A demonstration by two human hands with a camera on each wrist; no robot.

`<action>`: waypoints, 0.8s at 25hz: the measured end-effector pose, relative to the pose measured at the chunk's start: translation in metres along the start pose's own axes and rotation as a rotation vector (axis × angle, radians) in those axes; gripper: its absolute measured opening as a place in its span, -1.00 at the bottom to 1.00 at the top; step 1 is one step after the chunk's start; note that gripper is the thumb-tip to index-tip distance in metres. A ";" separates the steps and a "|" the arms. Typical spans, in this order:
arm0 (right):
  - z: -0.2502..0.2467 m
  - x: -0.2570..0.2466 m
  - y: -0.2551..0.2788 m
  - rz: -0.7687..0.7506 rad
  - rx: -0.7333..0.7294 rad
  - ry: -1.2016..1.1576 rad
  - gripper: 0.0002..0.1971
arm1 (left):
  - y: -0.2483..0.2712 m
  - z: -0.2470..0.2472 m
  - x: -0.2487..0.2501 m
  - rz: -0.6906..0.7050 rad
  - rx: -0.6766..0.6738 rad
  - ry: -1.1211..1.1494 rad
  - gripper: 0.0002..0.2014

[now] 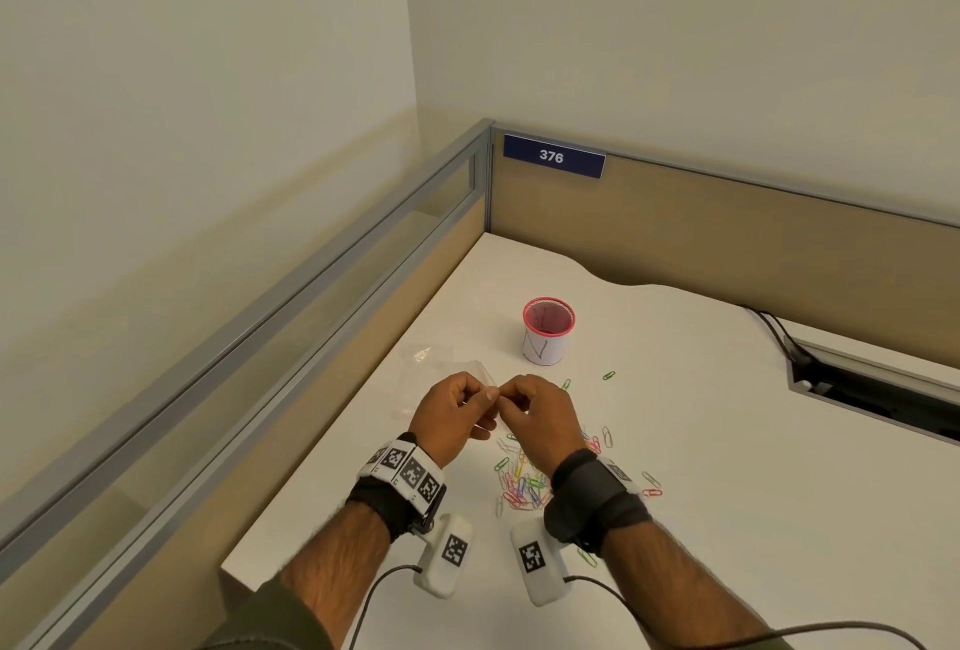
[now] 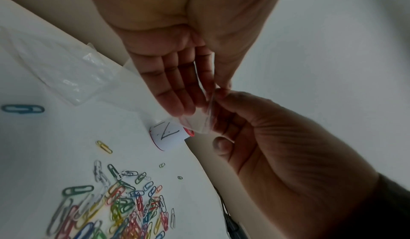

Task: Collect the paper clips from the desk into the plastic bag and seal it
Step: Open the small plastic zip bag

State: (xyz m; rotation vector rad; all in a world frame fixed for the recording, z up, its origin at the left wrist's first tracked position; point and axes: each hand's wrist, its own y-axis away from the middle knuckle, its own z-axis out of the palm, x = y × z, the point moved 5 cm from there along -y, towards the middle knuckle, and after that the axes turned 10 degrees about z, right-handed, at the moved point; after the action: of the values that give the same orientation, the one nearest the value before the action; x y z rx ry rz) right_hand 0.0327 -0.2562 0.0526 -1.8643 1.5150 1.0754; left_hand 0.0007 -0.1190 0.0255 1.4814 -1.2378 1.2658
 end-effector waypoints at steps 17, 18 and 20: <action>0.009 0.006 -0.018 0.040 -0.035 0.127 -0.94 | -0.017 -0.014 0.001 0.060 -0.200 -0.347 -0.83; 0.005 0.008 -0.021 0.078 0.012 0.149 -0.93 | -0.019 -0.018 0.000 0.064 -0.206 -0.416 -0.79; -0.002 0.013 -0.026 0.139 0.091 0.180 -0.93 | -0.023 -0.022 -0.003 0.071 -0.227 -0.490 -0.76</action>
State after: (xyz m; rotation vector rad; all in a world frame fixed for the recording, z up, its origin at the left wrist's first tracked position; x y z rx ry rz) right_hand 0.0592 -0.2589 0.0404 -1.8573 1.7877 0.9012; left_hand 0.0191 -0.0933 0.0271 1.6410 -1.7011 0.7897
